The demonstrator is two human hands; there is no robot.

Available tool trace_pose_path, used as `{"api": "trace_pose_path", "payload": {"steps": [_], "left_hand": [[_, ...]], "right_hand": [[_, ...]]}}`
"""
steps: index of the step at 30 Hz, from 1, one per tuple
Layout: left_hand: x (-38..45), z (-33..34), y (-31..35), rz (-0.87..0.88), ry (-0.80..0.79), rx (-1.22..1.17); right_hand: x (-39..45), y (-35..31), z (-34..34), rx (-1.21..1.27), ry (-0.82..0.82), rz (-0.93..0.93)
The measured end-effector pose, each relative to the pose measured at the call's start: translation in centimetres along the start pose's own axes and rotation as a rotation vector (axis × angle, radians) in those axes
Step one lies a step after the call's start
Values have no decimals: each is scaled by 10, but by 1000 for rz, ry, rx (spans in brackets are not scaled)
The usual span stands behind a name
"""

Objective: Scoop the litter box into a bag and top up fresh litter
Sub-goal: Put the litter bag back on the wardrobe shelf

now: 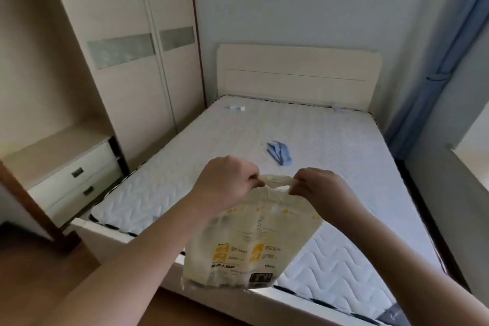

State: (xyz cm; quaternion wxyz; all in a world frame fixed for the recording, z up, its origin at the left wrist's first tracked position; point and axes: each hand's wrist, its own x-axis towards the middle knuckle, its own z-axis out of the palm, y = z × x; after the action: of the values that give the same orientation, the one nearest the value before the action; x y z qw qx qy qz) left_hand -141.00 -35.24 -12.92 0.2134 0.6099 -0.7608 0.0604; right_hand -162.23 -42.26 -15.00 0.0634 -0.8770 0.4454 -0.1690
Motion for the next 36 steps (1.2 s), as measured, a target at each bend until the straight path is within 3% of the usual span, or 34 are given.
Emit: {"api": "trace_pose_path", "payload": {"steps": [16,22,29,36], "left_hand": [[-66,-64,-151,-657,55,101],[-114,-87,-190,-790,24,227],[-178,-115,-263,-984,30,211],[-243,-153,-352,-991,-4,198]], "right_hand": [[184,-140,71,143,-36,-616],[212,-216,100,135,-43,-801],[241,-311,139,116,-36,-879],[269,-419,177,96,-59,-884]]}}
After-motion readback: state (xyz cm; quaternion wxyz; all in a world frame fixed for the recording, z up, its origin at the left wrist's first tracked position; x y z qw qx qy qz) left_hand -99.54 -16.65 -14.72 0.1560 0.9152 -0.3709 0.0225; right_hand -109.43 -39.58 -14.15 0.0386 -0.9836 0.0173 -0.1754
